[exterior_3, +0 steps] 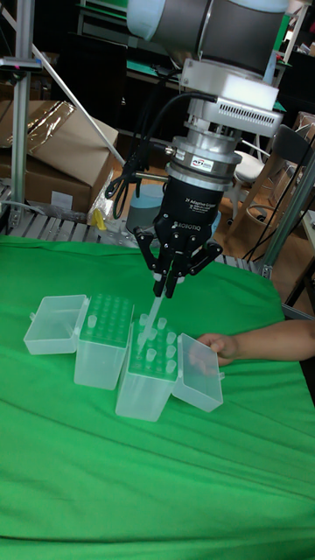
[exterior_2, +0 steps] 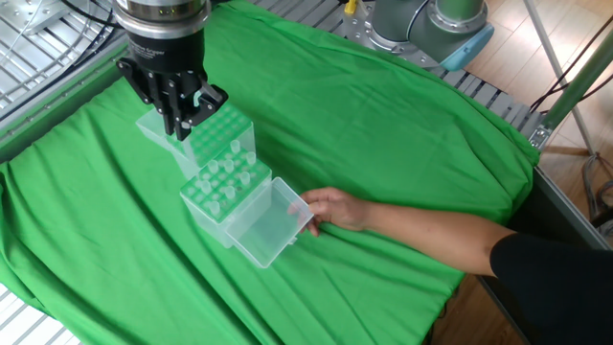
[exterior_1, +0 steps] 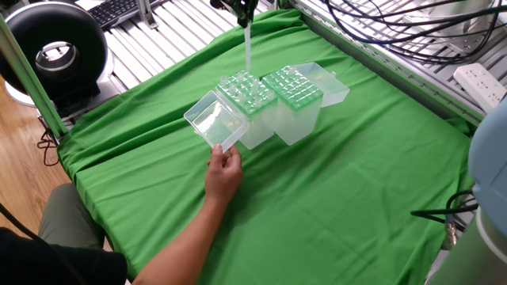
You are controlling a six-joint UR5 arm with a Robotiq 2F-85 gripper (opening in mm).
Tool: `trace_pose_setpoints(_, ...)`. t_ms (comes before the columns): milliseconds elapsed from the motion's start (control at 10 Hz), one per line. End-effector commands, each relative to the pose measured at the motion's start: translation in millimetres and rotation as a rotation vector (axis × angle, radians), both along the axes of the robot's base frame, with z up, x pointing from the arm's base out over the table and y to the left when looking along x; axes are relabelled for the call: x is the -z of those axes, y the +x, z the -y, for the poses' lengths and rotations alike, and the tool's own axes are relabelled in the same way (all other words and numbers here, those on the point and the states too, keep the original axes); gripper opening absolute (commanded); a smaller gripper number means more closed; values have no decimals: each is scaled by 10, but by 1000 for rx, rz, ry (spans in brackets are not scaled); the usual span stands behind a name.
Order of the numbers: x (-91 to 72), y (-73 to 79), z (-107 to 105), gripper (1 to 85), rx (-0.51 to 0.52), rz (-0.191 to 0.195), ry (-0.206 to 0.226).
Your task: Insert a large pipette tip into the holder for large pipette tips
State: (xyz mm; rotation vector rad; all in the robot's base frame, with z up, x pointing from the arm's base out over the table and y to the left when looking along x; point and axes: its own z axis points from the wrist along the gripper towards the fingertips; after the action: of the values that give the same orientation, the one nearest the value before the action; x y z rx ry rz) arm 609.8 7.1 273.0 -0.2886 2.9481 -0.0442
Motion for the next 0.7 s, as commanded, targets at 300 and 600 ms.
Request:
trace_pose_setpoints(300, 51, -6, -34, 90, -5, 2, 26)
trace_pose_setpoints(600, 73, 10, -41, 90, -8, 4, 33)
